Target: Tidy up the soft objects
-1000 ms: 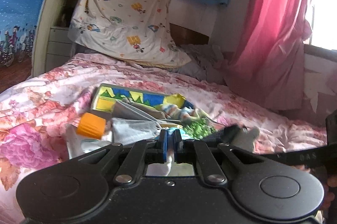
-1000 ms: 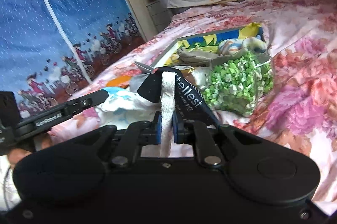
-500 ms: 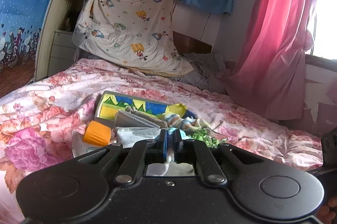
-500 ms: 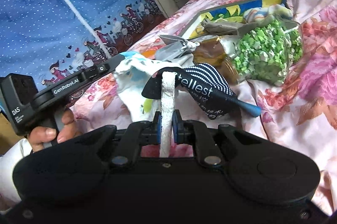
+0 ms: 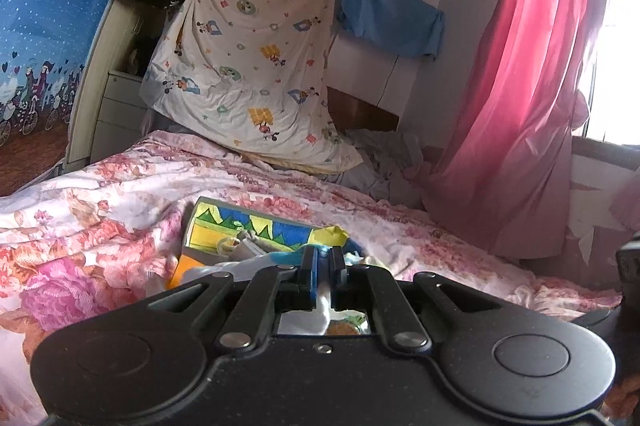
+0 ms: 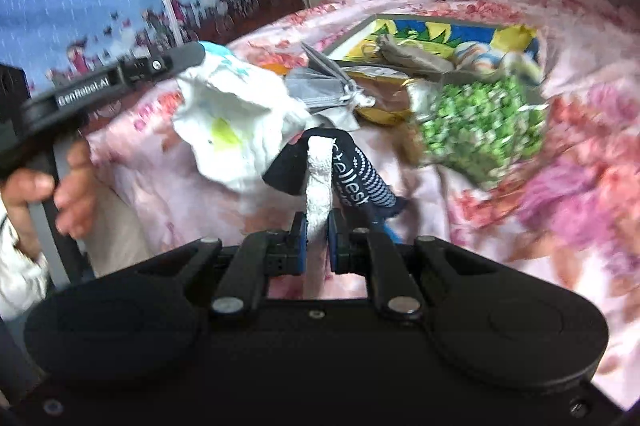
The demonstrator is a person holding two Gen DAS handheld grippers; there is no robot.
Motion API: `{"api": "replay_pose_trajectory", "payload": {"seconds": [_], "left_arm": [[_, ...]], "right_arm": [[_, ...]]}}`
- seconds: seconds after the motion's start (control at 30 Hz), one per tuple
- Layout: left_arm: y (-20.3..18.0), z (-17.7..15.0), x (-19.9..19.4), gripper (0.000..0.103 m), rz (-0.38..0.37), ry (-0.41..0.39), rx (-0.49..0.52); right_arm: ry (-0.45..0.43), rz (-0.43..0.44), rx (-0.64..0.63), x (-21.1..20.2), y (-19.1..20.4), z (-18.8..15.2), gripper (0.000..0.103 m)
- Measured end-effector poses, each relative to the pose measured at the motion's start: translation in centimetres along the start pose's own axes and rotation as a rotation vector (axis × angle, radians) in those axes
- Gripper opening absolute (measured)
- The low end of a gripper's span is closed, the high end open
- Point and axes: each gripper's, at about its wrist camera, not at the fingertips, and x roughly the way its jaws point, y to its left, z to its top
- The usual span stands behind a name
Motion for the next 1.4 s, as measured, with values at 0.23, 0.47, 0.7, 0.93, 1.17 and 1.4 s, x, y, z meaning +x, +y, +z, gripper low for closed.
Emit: {"api": "replay_pose_trajectory", "payload": {"seconds": [0.23,0.47,0.7,0.93,1.17,1.4], "left_arm": [[0.0,0.2,-0.5,0.005,-0.025,-0.011,-0.005],[0.0,0.3,-0.6,0.005,-0.033,-0.013,-0.001],[-0.1,0.4,-0.4,0.005,-0.04,-0.006,0.001],[0.1,0.5,-0.3,0.005,-0.049,-0.001,-0.003],[0.5,0.6,-0.3,0.005,-0.028,-0.009,-0.02],[1.8,1.1,-0.3,0.005,0.022,-0.022,-0.059]], "right_arm": [[0.121,-0.124,-0.203,-2.0,2.9,2.5,0.005],[0.272,-0.273,-0.5,-1.3,6.6,4.4,0.005],[0.4,-0.374,-0.742,0.1,9.7,6.1,0.005],[0.545,-0.379,-0.843,3.1,11.5,6.9,0.005],[0.57,-0.205,-0.612,4.7,11.4,9.3,0.005],[0.569,-0.094,-0.417,7.0,10.3,12.2,0.005]]}}
